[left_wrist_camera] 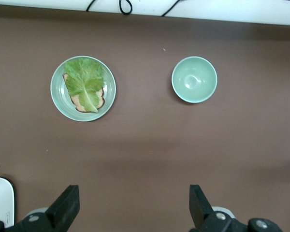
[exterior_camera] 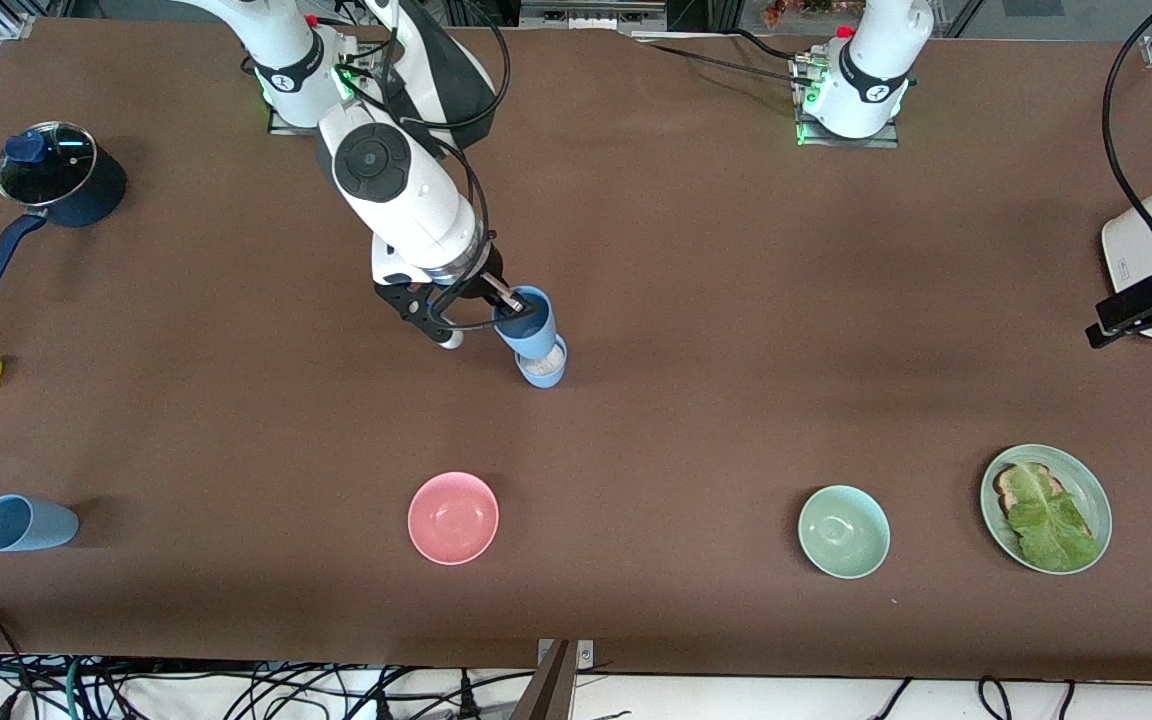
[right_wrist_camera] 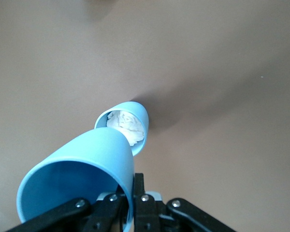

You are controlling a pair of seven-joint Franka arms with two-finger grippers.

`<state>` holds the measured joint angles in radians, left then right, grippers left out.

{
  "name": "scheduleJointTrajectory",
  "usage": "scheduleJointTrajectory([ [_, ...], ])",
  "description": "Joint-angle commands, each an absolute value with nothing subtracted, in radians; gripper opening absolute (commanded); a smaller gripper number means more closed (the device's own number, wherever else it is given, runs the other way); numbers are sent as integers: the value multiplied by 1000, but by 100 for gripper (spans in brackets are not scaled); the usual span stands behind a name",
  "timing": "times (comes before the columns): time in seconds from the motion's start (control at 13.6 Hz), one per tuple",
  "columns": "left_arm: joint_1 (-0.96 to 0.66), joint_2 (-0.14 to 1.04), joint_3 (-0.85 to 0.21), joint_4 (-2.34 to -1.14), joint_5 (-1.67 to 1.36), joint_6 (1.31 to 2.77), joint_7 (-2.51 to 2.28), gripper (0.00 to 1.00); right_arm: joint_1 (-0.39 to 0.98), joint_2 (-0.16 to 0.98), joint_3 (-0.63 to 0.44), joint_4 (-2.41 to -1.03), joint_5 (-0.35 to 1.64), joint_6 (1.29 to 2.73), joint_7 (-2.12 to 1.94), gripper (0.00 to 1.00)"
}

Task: Stack blue cups with both arms
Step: 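Carry the blue cup with the right gripper over the tissue cup, then lower the blue cup onto the tissue cup and open the right gripper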

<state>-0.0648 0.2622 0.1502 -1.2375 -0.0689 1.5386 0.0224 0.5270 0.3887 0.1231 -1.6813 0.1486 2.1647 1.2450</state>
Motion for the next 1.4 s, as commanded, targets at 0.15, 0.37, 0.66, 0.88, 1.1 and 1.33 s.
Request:
scheduleJointTrajectory([
  [0.15,-77,184,150,-1287,-87,1462,48,100,545,437,118,-1661,81,2192,1279,0],
  [0.37,-77,105,138,-1386,-87,1453,48,100,560,468,117,-1661,77,2221,1282,0],
  [0.66,-78,68,138,-1413,-87,1378,48,100,571,482,115,-1663,48,2224,1296,0],
  [0.88,-78,5,138,-1492,-86,1359,55,100,571,494,110,-1663,44,2224,1295,0],
  [1.1,-78,-23,137,-1535,-86,1347,57,100,568,495,109,-1661,43,2218,1295,100],
  [1.33,-92,-46,137,-1571,-86,1345,55,100,561,476,106,-1658,41,2200,1281,100],
])
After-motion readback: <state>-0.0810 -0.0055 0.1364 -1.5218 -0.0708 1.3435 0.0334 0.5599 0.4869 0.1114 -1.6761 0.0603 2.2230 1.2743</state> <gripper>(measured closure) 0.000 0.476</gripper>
